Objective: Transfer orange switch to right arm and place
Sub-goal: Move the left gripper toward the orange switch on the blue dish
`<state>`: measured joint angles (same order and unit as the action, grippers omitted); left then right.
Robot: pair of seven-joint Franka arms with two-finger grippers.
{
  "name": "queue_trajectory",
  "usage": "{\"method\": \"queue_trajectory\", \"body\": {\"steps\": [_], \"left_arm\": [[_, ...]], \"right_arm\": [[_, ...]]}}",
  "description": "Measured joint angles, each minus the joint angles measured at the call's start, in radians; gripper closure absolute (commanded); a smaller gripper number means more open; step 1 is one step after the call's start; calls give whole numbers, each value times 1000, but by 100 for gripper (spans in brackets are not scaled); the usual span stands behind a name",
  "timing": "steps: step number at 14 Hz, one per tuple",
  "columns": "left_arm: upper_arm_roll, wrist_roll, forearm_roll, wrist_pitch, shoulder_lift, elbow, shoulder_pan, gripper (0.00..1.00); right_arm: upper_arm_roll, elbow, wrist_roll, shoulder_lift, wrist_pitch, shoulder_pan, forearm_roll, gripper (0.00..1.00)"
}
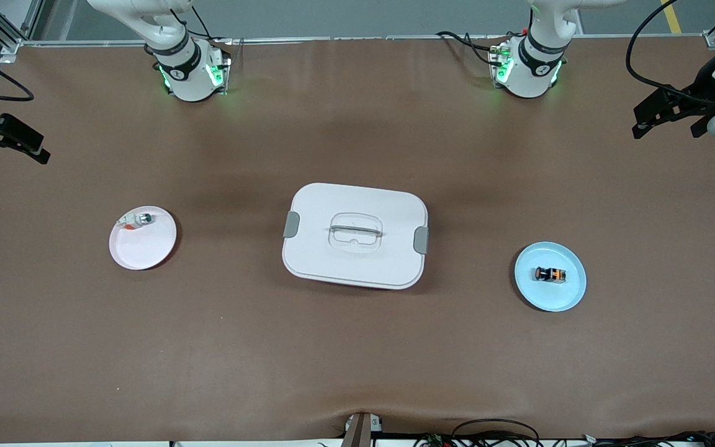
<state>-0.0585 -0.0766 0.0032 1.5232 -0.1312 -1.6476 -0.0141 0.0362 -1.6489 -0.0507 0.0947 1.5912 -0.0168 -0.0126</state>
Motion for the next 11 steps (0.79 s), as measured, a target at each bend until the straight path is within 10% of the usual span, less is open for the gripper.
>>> {"method": "queue_trajectory", "body": {"steps": [11], "left_arm": [[7,17,2,-5,84,16,34,0]], "right_arm": [[0,-1,0,0,-2,0,-1,0]]}}
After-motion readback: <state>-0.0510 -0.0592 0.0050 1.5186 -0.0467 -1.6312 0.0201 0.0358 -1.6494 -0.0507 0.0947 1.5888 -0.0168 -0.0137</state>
